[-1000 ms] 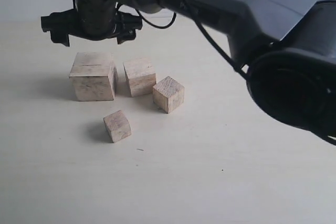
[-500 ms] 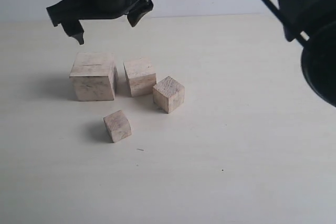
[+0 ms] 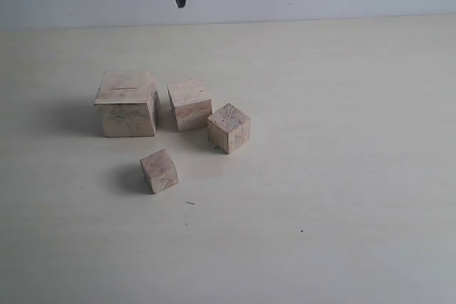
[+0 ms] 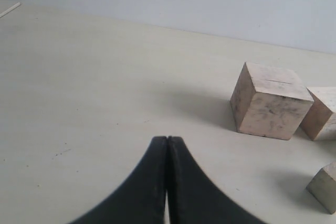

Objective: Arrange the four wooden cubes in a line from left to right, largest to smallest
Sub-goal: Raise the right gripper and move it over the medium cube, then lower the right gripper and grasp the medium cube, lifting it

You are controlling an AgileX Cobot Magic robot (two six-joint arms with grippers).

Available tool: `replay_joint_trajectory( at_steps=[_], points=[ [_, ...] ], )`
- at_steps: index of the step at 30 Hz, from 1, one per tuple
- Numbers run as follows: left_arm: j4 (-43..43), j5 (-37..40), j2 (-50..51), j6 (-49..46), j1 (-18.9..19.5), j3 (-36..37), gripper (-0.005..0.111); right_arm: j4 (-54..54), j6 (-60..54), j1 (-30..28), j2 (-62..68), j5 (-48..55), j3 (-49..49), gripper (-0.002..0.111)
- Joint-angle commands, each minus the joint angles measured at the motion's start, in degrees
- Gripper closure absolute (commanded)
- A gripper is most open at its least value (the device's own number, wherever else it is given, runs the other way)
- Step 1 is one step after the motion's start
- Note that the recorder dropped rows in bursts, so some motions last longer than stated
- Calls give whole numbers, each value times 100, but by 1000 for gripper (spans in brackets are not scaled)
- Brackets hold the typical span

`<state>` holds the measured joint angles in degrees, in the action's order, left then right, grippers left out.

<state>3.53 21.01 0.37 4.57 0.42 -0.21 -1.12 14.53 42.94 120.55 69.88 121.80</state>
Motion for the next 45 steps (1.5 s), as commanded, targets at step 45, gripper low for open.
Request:
replay_joint_trajectory(
  at_steps=[45],
  points=[
    [30, -35, -37, -18, 10, 21, 107, 1143, -900, 40, 1851, -1172, -470, 20]
  ],
)
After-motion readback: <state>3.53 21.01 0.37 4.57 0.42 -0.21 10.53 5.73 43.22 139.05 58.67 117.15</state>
